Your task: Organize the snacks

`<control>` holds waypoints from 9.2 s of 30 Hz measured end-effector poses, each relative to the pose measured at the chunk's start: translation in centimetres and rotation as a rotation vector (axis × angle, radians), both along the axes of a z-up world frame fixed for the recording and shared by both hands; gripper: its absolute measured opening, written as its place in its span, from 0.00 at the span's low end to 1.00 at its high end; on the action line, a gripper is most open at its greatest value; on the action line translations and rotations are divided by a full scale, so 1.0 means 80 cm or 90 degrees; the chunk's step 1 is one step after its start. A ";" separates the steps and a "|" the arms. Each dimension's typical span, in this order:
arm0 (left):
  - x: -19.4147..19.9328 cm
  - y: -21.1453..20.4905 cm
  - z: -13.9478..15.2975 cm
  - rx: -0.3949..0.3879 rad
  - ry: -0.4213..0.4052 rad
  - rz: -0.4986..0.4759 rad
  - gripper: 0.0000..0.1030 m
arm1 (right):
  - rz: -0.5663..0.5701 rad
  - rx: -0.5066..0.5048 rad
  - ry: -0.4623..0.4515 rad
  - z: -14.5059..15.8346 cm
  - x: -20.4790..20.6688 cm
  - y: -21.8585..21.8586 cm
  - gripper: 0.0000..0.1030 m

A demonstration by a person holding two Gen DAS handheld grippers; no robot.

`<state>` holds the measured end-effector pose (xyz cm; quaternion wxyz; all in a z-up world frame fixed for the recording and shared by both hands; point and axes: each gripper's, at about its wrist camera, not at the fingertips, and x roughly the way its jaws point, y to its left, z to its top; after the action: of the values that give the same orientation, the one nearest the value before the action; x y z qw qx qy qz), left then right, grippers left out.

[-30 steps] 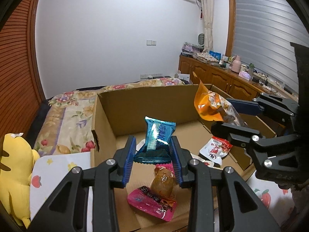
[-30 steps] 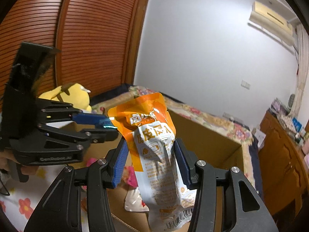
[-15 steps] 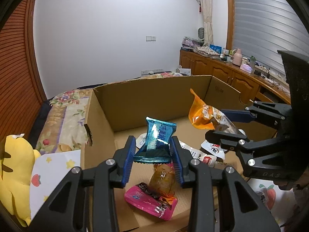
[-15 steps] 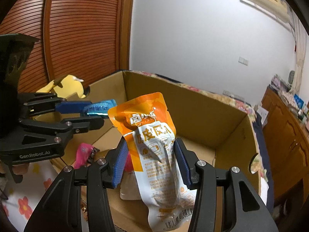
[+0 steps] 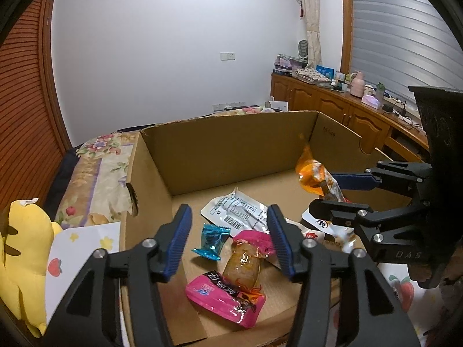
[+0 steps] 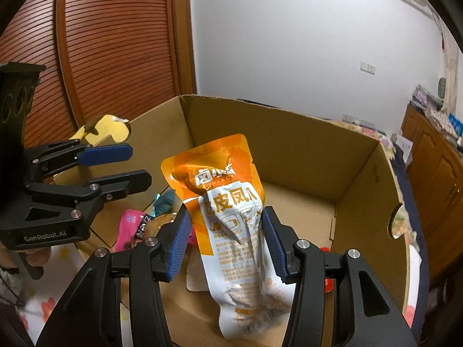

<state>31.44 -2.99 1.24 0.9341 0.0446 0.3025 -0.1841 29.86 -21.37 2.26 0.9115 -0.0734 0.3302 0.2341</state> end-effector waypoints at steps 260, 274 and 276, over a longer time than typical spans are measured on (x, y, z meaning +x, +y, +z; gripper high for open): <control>-0.007 -0.020 0.008 -0.013 -0.031 0.011 0.41 | -0.034 -0.025 -0.061 0.015 -0.026 -0.025 0.29; -0.011 -0.025 0.010 -0.001 -0.034 0.010 0.60 | -0.027 -0.009 -0.054 0.015 -0.022 -0.035 0.30; -0.016 -0.024 0.014 -0.002 -0.038 0.008 0.62 | -0.027 -0.010 -0.057 0.015 -0.026 -0.033 0.30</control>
<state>30.12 -4.88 2.37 0.9439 0.0468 0.2748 -0.1771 27.76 -23.99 3.49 0.9296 -0.0836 0.2923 0.2085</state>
